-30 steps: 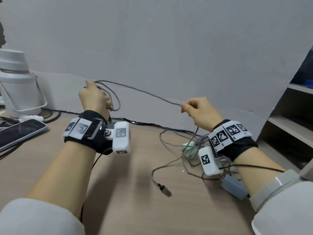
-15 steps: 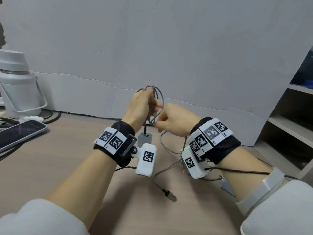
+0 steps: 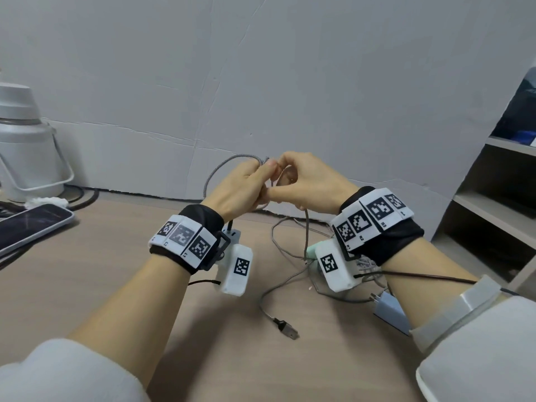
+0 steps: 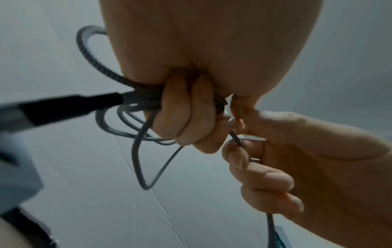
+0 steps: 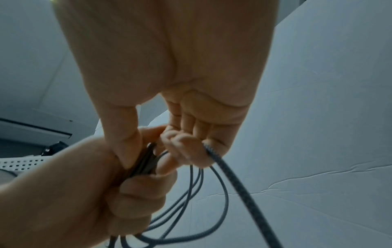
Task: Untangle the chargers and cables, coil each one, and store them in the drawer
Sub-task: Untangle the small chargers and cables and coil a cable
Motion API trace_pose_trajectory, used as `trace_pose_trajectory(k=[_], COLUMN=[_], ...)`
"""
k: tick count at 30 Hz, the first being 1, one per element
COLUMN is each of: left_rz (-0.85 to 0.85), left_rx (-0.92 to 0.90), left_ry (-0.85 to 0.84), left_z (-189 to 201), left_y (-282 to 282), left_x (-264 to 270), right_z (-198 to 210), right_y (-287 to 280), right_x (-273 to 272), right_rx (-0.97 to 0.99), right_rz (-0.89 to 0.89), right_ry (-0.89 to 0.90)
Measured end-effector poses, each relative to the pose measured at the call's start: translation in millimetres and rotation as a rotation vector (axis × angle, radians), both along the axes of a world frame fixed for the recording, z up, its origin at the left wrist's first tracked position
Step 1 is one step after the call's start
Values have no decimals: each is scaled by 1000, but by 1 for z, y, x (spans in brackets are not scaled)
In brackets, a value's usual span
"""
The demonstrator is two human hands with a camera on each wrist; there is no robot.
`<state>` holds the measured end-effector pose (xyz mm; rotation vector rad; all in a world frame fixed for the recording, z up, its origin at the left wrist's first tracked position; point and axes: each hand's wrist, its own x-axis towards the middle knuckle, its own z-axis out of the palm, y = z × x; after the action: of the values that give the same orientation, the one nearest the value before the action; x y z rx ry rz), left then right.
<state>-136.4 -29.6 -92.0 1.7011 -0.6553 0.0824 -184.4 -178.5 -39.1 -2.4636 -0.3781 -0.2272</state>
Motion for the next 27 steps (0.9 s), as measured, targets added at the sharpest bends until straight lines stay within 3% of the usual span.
trace_pose_trajectory(k=[5, 15, 17, 20, 22, 24, 27], left_rz=[-6, 450, 541, 565, 550, 517, 422], left_rx=[157, -544, -665, -807, -812, -764, -689], left_ry=[-182, -120, -67, 70, 204, 302, 332], left_z=[2, 16, 16, 15, 13, 11, 11], left_y=[16, 52, 63, 70, 67, 59, 44], left_x=[3, 29, 37, 41, 40, 36, 31], right_z=[-1, -54, -59, -56, -47, -36, -28], right_y=[-10, -39, -48, -59, -60, -54, -37], right_x=[4, 19, 24, 27, 27, 27, 29], right_rx=[5, -24, -70, 187, 246, 150, -22], right_rz=[-1, 49, 15, -57, -145, -234, -317], right_ry=[91, 312, 253, 150, -5, -159, -197])
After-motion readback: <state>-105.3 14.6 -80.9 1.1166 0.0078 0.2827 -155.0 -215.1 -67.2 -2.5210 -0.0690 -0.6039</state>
